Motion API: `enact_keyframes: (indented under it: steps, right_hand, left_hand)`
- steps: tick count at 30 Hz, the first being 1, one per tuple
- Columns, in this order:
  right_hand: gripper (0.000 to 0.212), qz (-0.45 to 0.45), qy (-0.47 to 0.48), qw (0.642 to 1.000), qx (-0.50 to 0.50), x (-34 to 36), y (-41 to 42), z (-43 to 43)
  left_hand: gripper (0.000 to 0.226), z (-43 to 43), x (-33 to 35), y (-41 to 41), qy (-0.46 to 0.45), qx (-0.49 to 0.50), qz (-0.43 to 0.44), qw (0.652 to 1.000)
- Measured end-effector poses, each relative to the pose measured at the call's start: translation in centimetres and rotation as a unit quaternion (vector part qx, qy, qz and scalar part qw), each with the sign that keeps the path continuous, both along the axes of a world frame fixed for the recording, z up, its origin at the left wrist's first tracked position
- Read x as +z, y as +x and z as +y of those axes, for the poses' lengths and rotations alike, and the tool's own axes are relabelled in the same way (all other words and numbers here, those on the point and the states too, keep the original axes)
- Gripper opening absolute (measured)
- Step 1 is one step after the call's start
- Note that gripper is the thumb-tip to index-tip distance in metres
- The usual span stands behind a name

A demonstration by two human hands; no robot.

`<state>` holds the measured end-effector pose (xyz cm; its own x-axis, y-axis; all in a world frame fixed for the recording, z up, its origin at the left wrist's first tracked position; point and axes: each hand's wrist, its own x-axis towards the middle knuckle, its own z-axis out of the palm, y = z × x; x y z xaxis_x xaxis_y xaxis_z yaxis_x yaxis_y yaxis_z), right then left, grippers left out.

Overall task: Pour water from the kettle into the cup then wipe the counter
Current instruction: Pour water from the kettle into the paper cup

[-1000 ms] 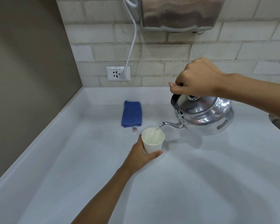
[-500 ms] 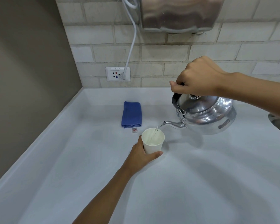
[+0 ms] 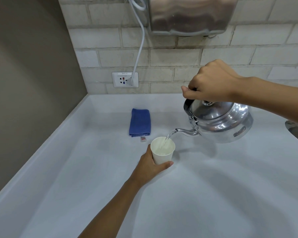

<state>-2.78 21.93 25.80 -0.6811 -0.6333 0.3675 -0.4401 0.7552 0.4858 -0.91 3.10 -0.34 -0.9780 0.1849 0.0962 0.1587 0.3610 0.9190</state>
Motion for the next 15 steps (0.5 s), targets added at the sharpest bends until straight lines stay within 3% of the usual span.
enact_keyframes:
  steps: [15]
  right_hand:
    - [0.051,0.002,-0.004,1.0,0.01,0.3,0.12,0.08]
  left_hand:
    - [0.08,-0.08,-0.16,-0.06,0.004,-0.002,0.003,1.0]
